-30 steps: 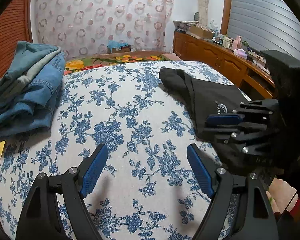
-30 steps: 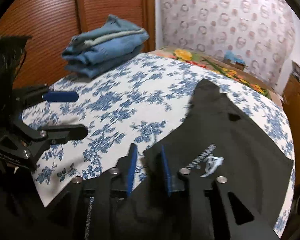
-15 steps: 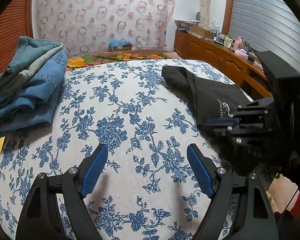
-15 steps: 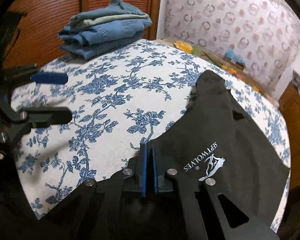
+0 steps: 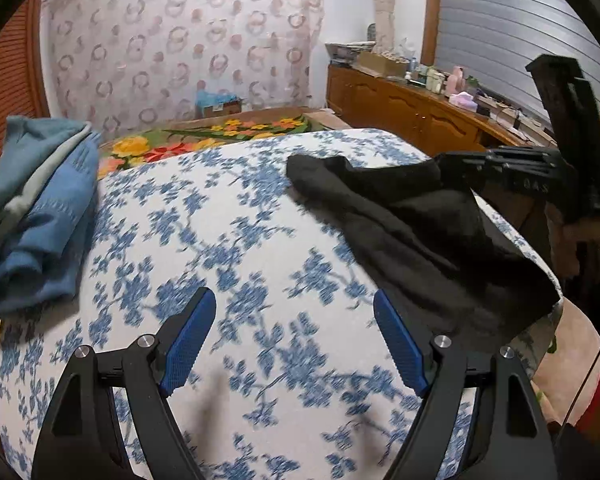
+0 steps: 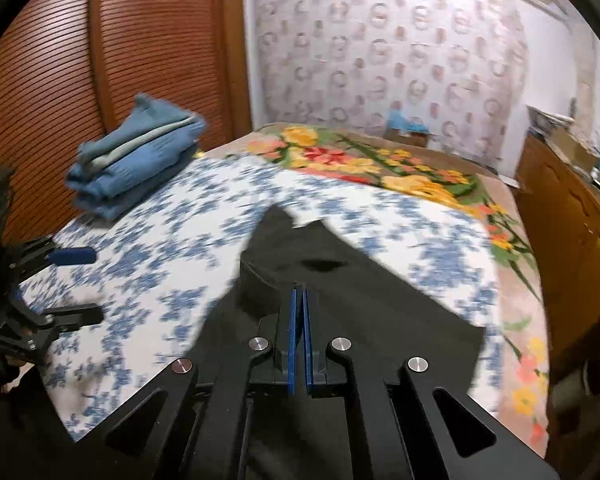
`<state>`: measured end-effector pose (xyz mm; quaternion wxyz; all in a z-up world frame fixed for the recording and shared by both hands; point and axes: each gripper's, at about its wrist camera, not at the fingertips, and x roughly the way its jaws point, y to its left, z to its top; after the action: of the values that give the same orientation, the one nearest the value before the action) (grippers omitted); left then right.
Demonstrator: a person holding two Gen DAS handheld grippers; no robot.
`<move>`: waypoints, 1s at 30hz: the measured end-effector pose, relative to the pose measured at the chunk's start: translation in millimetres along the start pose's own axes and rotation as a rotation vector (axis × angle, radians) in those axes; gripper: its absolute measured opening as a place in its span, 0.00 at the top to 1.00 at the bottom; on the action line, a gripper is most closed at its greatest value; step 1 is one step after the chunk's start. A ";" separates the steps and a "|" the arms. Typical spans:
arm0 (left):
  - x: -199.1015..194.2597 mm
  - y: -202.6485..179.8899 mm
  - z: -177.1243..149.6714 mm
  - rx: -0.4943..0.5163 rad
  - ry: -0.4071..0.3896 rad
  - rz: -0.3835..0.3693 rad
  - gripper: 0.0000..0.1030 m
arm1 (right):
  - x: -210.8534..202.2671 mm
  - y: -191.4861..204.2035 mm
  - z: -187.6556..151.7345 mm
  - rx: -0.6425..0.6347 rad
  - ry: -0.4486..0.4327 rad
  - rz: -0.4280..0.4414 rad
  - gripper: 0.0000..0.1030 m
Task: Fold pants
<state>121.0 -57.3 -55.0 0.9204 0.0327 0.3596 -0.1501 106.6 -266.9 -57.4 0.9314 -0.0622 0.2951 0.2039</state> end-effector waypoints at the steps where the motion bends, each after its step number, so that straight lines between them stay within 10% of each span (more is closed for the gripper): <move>1: 1.0 -2.4 2.1 0.003 -0.001 -0.005 0.21 | -2.1 -7.2 0.2 0.007 -0.002 -0.018 0.97; 23: 11.6 -28.7 1.1 0.040 0.027 -0.034 0.21 | 25.9 -69.1 9.4 0.093 0.096 -0.239 0.97; 30: 11.9 -35.8 0.1 0.049 0.030 -0.043 0.21 | 9.9 -61.3 -0.5 0.119 0.091 -0.216 0.75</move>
<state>118.6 -94.4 -61.2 0.9103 0.0498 0.3703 -0.1780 139.3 -319.3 -63.8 0.9357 -0.0474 0.3400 0.0815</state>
